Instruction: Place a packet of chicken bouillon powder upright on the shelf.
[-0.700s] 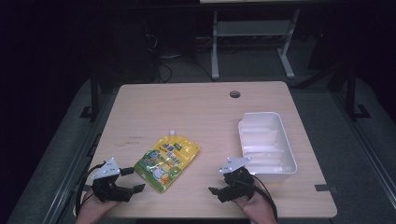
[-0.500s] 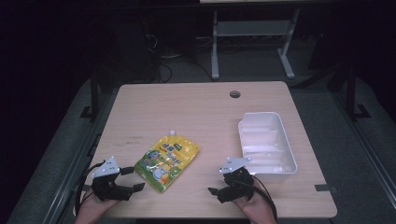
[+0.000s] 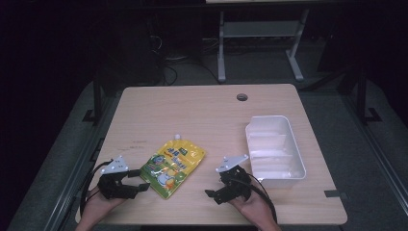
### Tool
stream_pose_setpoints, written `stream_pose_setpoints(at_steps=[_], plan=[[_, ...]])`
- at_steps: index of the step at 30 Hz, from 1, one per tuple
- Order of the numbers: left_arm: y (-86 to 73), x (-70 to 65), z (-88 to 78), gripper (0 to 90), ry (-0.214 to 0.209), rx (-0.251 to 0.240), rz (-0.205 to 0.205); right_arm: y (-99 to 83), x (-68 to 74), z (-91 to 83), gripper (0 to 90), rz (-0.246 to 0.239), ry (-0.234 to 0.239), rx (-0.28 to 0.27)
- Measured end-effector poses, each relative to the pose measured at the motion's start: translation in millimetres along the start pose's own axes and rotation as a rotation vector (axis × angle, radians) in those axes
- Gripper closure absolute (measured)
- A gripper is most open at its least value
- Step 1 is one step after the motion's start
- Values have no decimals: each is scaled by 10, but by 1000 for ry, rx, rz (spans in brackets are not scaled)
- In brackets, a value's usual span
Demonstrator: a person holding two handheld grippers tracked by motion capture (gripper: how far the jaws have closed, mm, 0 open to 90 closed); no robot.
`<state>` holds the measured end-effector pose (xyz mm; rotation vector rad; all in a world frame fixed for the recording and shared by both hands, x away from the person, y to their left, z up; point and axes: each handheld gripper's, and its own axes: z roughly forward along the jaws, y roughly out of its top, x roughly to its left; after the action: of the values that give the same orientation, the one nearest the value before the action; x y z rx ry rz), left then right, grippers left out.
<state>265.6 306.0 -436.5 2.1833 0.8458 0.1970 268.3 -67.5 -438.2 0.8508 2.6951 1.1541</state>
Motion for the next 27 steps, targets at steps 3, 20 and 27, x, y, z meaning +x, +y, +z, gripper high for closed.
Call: stream_pose_setpoints(at_steps=[3,20,27], plan=[[53,19,20,397,-20,0,-2,102,-12,58,180,13,29,16],[268,204,102,592,-27,22,-43,861,-269,207,173,61,50,32],[265,203,125,662,-14,35,-36,1146,-420,320,184,85,34,56]])
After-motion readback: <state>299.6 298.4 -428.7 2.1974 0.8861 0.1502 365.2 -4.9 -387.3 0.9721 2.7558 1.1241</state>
